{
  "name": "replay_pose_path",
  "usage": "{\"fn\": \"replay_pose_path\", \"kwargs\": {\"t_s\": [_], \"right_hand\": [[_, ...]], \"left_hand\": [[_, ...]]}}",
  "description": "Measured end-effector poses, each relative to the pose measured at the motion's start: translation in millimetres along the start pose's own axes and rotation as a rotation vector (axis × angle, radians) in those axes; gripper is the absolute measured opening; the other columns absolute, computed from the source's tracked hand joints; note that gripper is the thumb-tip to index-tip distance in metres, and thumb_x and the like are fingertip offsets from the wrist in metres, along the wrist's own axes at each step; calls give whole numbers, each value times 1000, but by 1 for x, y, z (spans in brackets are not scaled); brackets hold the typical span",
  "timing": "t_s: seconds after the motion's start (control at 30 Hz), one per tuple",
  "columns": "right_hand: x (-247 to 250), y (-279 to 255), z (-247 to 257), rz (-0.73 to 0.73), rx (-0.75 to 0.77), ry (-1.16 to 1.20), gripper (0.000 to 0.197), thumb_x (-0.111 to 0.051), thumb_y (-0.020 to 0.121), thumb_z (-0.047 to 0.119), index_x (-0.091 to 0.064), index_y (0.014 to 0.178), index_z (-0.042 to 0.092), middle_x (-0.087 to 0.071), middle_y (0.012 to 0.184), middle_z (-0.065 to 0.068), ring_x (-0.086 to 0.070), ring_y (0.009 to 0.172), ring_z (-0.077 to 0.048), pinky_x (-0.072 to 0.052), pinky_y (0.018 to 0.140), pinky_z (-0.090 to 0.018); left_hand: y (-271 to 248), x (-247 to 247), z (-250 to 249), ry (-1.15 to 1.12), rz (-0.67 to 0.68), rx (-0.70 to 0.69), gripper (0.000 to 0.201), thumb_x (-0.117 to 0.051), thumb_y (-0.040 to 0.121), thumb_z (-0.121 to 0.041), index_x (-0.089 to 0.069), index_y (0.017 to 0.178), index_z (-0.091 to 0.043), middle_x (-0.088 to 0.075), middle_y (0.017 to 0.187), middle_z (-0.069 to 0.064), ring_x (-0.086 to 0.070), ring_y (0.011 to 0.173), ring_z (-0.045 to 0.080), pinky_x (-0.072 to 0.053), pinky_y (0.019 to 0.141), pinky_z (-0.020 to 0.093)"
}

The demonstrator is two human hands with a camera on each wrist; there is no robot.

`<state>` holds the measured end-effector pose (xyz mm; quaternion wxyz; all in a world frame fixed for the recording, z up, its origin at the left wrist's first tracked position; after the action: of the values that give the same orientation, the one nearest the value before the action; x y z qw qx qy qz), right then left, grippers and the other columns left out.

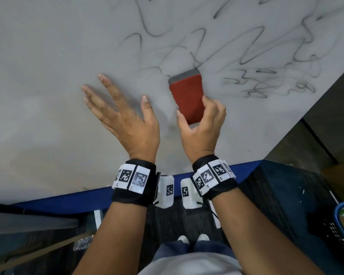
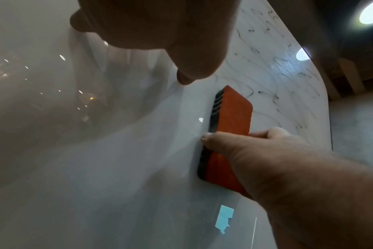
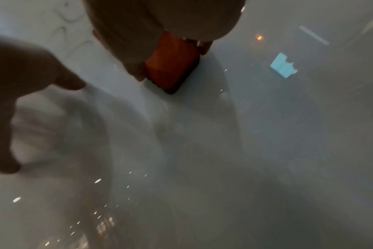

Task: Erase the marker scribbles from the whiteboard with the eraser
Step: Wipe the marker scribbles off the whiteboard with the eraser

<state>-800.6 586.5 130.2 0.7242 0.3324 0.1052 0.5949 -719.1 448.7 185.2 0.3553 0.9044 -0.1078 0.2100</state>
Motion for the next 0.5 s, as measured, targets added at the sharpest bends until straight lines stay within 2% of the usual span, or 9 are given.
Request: {"fn": "replay_pose_path", "kwargs": {"t_s": [0.07,0.1,0.13,0.2,0.3,0.4,0.5], "right_hand": [[11,8,-9,-75,-51,17,62,-79,77,28,-46,127,11,-49,121,-19,-50,111,-32,-50,91,-50],[15,13,-13,-127,-92,36,63,-80,77,25,-48,128,7,-48,121,-18,-49,113,-32,-50,91,-50],[16,15,-15,-164,-125,51,64,-80,76,22,-50,128,2,-48,121,-18,-49,113,-32,-50,91,-51],[11,12,-11,-182,-152,62,64,-81,74,20,-51,126,-2,-48,120,-18,-49,113,-33,-50,89,-52],[-4,-2,4,-74,-87,15,60,-79,76,29,-51,122,3,-49,118,-18,-51,109,-32,-51,87,-50],[-3,-4,7,-16,-19,-44,58,-80,76,31,-53,119,4,-49,117,-16,-51,107,-30,-52,87,-46],[5,3,1,-57,-20,-53,58,-84,74,26,-56,118,1,-49,118,-17,-51,109,-31,-52,90,-46]], "left_hand": [[0,0,0,-17,-4,-1,80,-57,93,-35,-18,155,-4,-2,160,31,-4,148,44,12,114,18],[0,-1,1,-19,-3,4,80,-57,93,-35,-18,156,-4,-2,160,30,-3,149,43,14,113,16],[-1,-1,3,-16,2,8,80,-58,93,-36,-18,156,-4,-2,160,30,-3,149,42,14,113,17],[-2,-2,3,-3,8,11,81,-58,93,-36,-18,156,-5,-2,160,29,-3,149,42,9,115,25],[-2,-3,1,8,18,15,81,-59,93,-35,-17,156,-5,-2,160,29,-1,149,42,2,114,36],[-3,-3,0,16,25,14,82,-59,93,-35,-17,156,-5,-2,160,30,-1,149,43,1,114,38],[-4,-3,0,13,28,13,83,-60,93,-36,-16,156,-5,-2,160,30,-1,148,43,1,114,39]]}}
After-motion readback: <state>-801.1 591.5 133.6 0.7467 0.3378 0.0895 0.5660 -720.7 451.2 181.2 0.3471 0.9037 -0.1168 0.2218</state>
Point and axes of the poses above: each hand's wrist, its own y-axis towards the middle knuckle, its own x-axis out of the back of the hand, z = x × y, the point moved 5 cm from there along y, towards the middle knuckle
